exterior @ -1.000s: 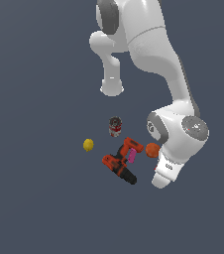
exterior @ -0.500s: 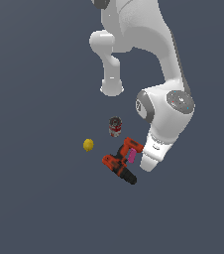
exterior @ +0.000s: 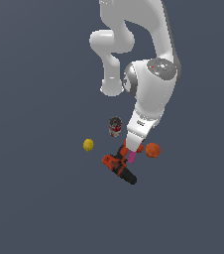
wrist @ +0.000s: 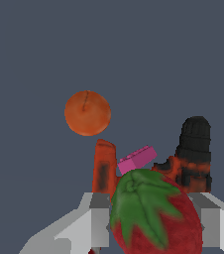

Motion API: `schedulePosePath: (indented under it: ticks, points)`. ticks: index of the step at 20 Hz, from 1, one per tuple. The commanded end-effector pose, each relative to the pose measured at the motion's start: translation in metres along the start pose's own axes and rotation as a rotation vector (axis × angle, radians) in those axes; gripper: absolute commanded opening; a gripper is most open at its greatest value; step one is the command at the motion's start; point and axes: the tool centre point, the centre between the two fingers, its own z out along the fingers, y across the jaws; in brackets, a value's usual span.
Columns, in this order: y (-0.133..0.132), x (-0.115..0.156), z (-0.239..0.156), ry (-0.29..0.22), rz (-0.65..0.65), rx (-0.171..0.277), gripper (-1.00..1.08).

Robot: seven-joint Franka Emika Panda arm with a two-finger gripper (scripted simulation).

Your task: Pick up a designated object from a clutter of objects.

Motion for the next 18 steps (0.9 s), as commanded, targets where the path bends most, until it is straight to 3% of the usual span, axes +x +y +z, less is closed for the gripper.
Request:
schedulePosePath:
  ticks: [1, 18]
  points:
    - [-0.003, -0.018, -0.015, 0.001, 0.001, -0.001, -1.0]
    - [-0.023, -0.139, -0.122, 0.007, -0.001, 0.003, -1.0]
